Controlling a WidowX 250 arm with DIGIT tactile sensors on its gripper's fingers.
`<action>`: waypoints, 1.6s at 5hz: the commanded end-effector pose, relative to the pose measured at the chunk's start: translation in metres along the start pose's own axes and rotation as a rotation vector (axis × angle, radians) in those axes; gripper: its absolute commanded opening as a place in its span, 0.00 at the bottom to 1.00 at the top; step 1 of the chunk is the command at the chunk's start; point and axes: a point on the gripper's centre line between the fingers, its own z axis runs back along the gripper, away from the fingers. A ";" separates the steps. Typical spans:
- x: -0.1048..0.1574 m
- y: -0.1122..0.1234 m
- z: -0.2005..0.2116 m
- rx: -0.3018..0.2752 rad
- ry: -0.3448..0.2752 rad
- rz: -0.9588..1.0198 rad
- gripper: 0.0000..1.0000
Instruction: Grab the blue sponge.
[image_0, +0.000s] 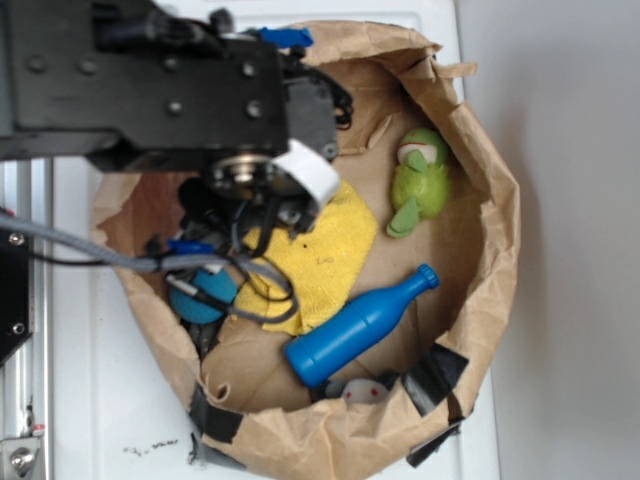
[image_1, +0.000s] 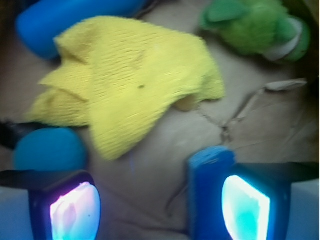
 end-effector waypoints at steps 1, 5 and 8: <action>0.024 0.003 0.013 0.017 -0.050 -0.009 1.00; -0.023 0.046 -0.002 -0.041 -0.010 -0.121 1.00; -0.021 0.039 -0.033 -0.017 -0.017 -0.188 1.00</action>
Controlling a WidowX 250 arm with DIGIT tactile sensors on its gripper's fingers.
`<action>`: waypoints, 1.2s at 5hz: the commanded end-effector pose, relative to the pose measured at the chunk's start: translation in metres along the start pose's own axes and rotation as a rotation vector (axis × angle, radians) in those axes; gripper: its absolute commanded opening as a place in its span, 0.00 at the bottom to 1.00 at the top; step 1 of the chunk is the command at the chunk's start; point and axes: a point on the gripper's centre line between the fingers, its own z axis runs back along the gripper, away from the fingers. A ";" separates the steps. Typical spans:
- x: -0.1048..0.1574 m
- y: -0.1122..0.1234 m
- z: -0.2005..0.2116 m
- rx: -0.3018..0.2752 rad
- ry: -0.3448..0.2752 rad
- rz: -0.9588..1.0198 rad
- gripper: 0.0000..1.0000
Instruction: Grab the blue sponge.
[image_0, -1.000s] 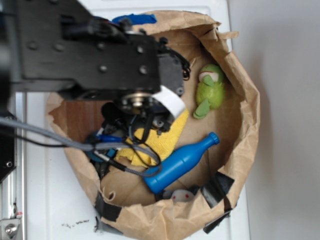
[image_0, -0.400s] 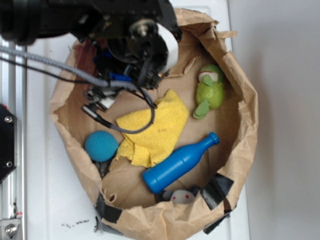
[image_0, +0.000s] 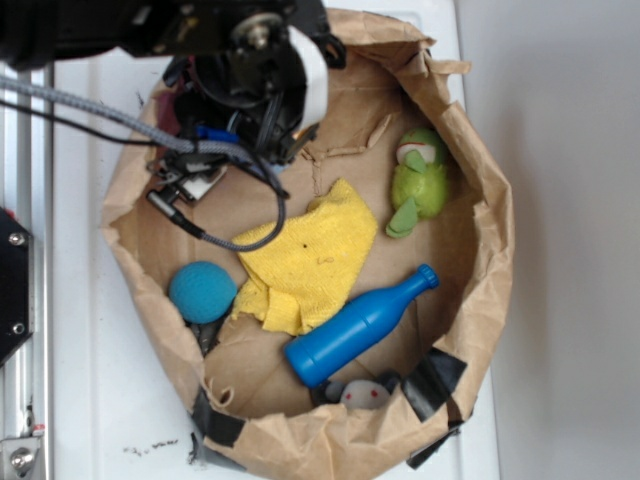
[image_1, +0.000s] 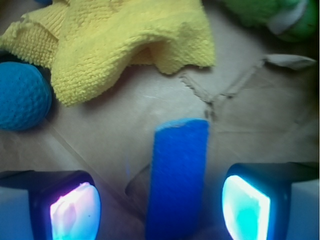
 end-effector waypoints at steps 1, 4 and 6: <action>0.007 0.009 -0.008 0.037 -0.014 -0.009 1.00; 0.010 0.025 -0.011 0.035 -0.020 0.030 1.00; 0.016 0.013 -0.032 0.093 0.002 0.010 1.00</action>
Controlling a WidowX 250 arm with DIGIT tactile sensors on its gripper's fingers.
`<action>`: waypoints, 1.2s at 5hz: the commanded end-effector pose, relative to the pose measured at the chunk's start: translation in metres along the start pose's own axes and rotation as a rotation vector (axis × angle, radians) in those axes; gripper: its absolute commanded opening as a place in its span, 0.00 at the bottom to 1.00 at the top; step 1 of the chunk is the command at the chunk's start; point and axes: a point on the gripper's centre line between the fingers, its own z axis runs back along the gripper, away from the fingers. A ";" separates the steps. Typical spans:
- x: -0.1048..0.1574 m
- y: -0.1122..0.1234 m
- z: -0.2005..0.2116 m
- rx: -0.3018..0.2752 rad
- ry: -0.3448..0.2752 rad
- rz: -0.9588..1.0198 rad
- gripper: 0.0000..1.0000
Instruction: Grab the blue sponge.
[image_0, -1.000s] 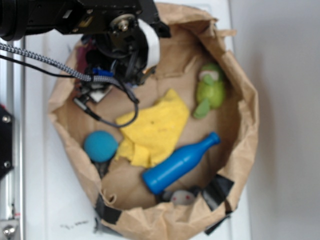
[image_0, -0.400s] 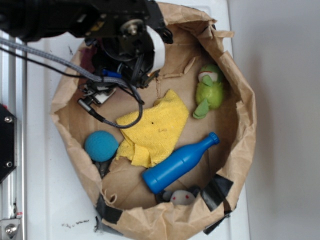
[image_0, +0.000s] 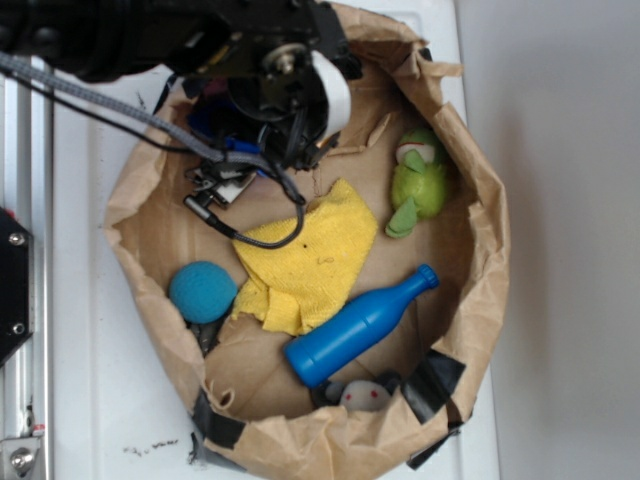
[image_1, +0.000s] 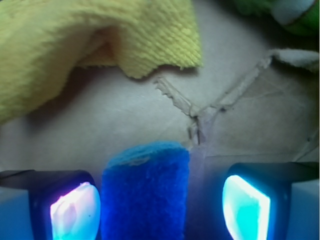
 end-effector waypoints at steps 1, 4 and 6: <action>0.006 0.003 0.006 0.036 0.001 -0.027 0.00; 0.007 0.003 0.019 0.014 -0.017 -0.022 0.00; 0.032 -0.014 0.047 0.003 -0.063 0.087 0.00</action>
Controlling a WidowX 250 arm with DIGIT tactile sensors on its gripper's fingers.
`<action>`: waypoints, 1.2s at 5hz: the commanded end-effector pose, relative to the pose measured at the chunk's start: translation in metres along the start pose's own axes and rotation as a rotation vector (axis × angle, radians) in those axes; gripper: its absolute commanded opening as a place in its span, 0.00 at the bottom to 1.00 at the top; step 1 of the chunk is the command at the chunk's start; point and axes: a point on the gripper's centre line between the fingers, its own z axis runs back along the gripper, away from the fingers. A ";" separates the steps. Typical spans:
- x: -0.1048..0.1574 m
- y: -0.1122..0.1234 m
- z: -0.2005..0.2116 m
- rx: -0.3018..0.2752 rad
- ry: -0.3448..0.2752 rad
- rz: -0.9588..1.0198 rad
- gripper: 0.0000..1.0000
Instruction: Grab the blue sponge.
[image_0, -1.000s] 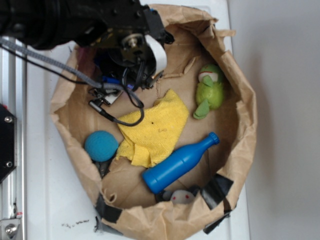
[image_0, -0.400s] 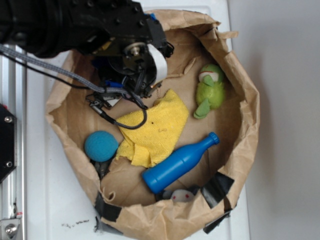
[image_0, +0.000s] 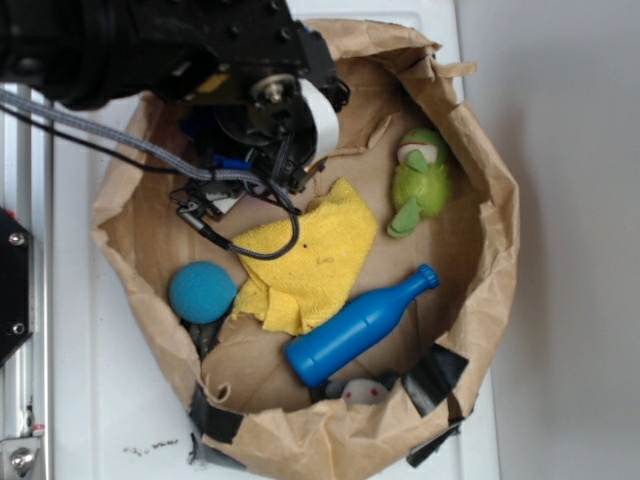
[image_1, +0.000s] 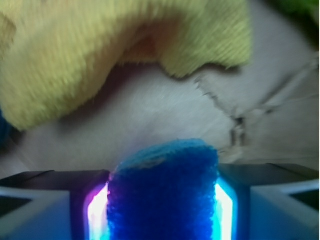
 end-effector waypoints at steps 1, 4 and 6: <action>0.054 -0.018 0.052 0.031 -0.131 0.216 0.00; 0.059 0.009 0.120 0.043 -0.196 0.876 0.00; 0.065 0.008 0.138 0.035 -0.137 0.993 0.00</action>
